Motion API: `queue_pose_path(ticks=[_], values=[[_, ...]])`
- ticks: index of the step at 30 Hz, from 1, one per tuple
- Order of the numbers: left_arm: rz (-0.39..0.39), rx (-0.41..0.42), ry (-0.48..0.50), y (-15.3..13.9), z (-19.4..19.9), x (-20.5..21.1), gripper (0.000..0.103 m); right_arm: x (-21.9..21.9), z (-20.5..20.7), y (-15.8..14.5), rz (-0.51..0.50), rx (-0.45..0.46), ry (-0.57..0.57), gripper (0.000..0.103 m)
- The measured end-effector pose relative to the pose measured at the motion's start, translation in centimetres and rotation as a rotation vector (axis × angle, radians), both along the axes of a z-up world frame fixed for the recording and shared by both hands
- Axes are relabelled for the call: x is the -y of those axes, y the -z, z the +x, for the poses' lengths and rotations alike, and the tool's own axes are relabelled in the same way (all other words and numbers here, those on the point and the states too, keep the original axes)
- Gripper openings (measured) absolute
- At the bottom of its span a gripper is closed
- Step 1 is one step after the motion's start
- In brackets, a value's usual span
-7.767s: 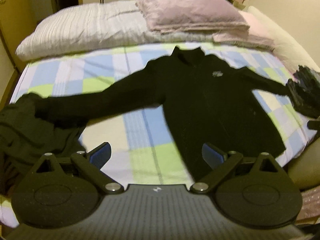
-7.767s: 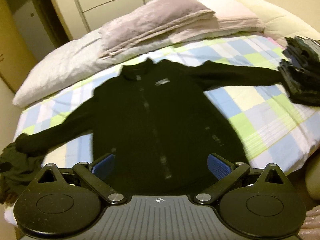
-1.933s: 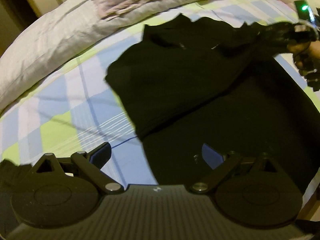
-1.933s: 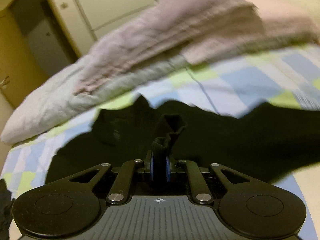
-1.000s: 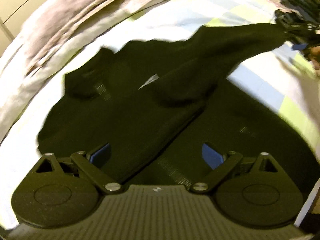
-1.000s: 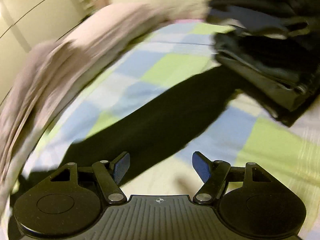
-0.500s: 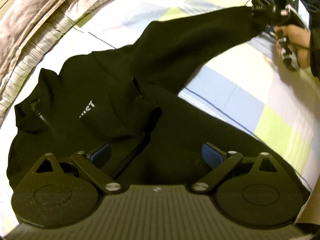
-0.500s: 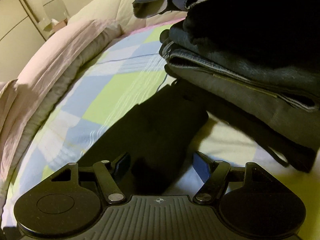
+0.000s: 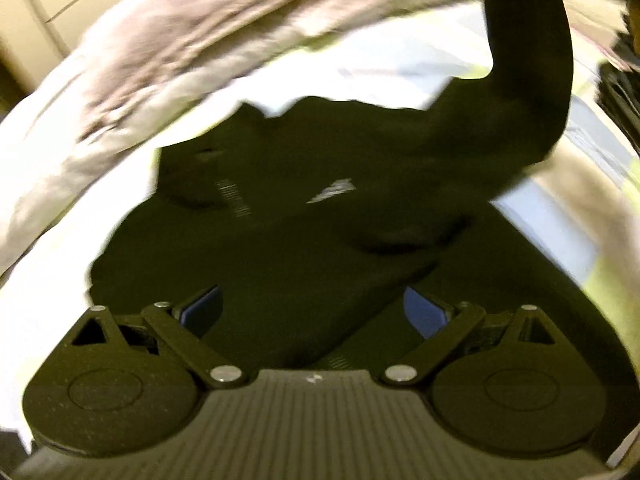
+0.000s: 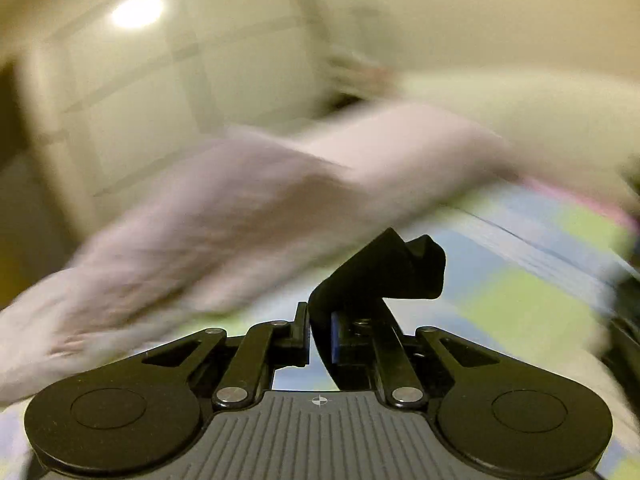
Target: Fold clothes
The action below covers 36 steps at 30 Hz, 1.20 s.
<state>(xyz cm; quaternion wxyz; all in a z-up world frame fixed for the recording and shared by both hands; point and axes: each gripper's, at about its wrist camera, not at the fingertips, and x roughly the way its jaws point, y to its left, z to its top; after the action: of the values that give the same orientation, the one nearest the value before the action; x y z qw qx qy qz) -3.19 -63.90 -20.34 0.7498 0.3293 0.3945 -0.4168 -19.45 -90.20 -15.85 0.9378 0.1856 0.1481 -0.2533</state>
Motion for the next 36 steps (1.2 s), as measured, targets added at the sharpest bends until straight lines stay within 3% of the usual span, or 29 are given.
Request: queue_pose_path(ticks=[2, 6, 8, 9, 10, 12, 15, 21, 24, 26, 27, 31, 33, 34, 36], values=[[-0.012, 0.009, -0.053, -0.9, 1.9, -3.8, 0.095, -6.8, 3.3, -2.5, -0.066, 0.045, -0.159, 0.008], [0.002, 0.016, -0.162, -1.6, 5.3, -12.0, 0.095, -21.8, 9.6, -2.0, -0.154, 0.025, -0.52, 0.009], [0.02, 0.008, -0.207, -1.3, 6.5, -15.9, 0.095, -28.0, 11.7, 1.0, -0.199, -0.056, -0.649, 0.04], [0.027, 0.001, -0.219, -1.1, 6.8, -17.4, 0.095, -30.5, 12.2, 2.5, -0.214, -0.1, -0.7, 0.074], [0.034, -0.006, -0.232, -0.9, 7.2, -19.0, 0.095, -32.9, 12.8, 4.1, -0.229, -0.145, -0.751, 0.079], [0.045, -0.015, -0.243, -0.2, 7.8, -21.3, 0.095, -35.6, 12.9, 6.5, -0.195, -0.24, -0.793, 0.079], [0.046, -0.034, -0.233, 1.1, 8.3, -22.7, 0.095, -35.7, 11.7, 8.7, -0.159, -0.356, -0.76, 0.079], [-0.01, -0.079, -0.177, 3.9, 9.6, -20.5, 0.094, -28.4, 9.0, 11.5, -0.106, -0.579, -0.554, 0.079], [-0.053, -0.107, -0.164, 5.3, 10.9, -18.2, 0.084, -23.6, 7.2, 11.9, -0.088, -0.654, -0.438, 0.079], [-0.077, -0.135, -0.166, 6.2, 12.0, -16.7, 0.064, -21.1, 6.5, 12.0, -0.082, -0.685, -0.379, 0.079], [-0.088, -0.151, -0.169, 6.7, 12.7, -15.8, 0.061, -19.9, 6.4, 12.2, -0.079, -0.7, -0.349, 0.079], [-0.072, -0.245, -0.223, 9.3, 15.3, -13.6, 0.058, -15.5, 6.4, 13.2, -0.051, -0.713, -0.237, 0.079], [-0.059, -0.29, -0.255, 10.4, 16.2, -13.0, 0.042, -14.2, 6.5, 14.0, -0.037, -0.719, -0.213, 0.079], [-0.062, -0.298, -0.261, 10.4, 16.3, -13.0, 0.015, -13.7, 6.7, 14.4, -0.034, -0.727, -0.216, 0.079], [-0.075, -0.301, -0.272, 10.1, 16.3, -13.3, 0.006, -13.2, 7.2, 15.1, -0.038, -0.749, -0.234, 0.079]])
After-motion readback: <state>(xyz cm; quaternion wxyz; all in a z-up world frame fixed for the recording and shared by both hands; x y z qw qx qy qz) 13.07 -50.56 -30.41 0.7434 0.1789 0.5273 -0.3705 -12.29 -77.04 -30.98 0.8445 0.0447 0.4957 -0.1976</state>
